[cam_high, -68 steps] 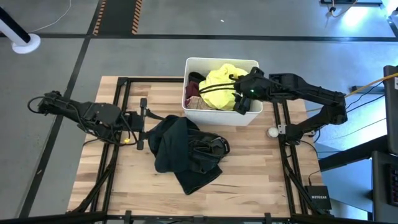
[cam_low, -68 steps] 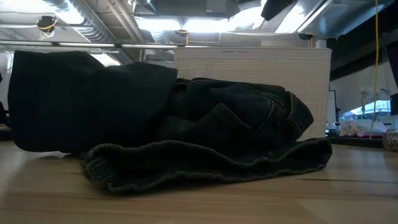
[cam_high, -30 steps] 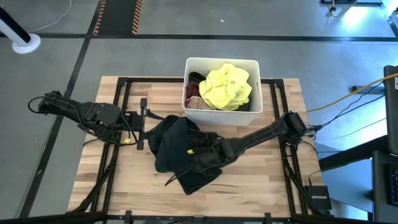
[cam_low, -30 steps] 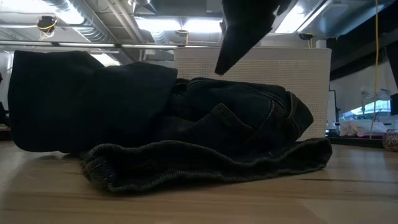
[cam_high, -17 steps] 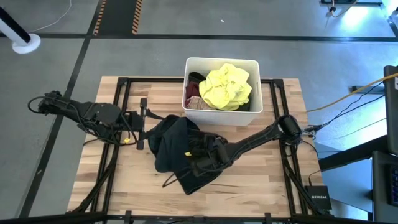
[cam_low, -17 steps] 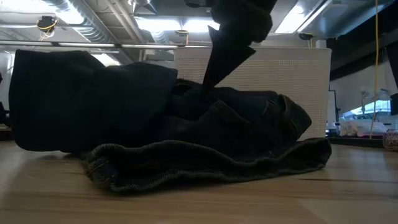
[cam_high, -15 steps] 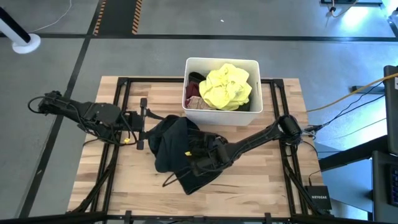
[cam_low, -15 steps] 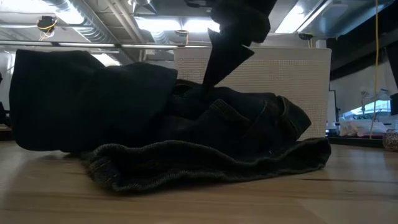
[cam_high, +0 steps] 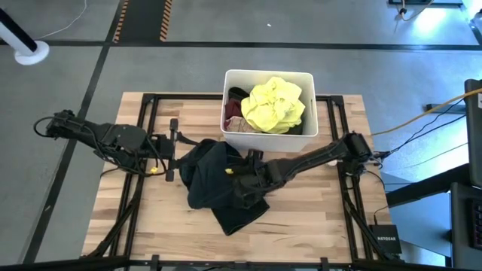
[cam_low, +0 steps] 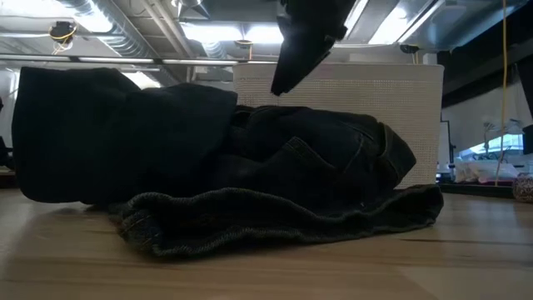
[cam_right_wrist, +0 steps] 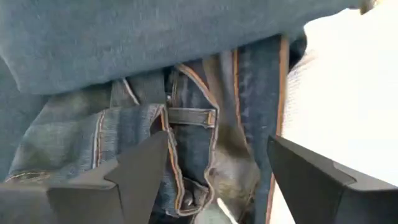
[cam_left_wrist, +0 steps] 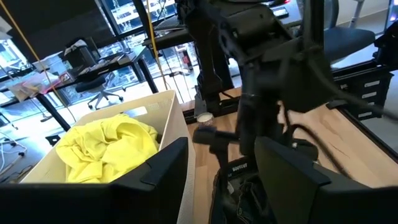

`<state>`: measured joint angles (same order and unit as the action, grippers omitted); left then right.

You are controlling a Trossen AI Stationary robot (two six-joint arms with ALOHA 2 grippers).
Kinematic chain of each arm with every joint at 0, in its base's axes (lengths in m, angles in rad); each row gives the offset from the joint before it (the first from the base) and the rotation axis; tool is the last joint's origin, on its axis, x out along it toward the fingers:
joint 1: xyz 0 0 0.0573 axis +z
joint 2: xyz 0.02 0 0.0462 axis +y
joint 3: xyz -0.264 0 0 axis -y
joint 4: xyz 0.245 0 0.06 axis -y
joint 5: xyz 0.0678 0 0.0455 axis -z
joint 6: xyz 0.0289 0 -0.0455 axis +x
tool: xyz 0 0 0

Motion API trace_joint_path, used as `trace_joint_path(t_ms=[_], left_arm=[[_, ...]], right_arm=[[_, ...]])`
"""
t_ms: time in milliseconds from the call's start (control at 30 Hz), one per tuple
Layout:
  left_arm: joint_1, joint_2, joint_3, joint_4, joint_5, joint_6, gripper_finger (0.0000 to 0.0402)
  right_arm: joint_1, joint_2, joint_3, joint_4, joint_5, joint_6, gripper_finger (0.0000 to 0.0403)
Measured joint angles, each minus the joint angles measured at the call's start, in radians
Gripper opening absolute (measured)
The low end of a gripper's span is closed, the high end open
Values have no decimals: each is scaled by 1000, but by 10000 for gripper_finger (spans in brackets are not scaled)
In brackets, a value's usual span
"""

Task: Sort clothes
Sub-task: Put the black pants into the white laundry organizer

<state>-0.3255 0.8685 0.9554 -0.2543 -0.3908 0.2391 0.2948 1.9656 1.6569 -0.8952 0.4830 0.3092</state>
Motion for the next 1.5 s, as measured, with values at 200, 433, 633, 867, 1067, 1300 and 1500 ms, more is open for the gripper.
trace_joint_path(t_ms=[200,433,633,867,1067,1300,1500], left_arm=[[0,0,0,-10,0,-11,182],[0,0,0,-28,0,-20,182],[0,0,0,-27,0,-22,182],[0,0,0,-26,0,-22,182],[0,0,0,-22,0,-22,182],[0,0,0,-17,1,-23,182],[0,1,0,-18,1,-23,182]], right_arm=[[-61,0,-55,93,-214,-4,294],[-78,0,-190,269,-375,4,294],[-77,0,-229,373,-529,19,294],[-64,0,-229,421,-527,-30,294],[-83,1,-229,433,-361,-93,294],[-122,52,-228,476,-431,-107,294],[-121,119,-225,533,-511,-122,292]])
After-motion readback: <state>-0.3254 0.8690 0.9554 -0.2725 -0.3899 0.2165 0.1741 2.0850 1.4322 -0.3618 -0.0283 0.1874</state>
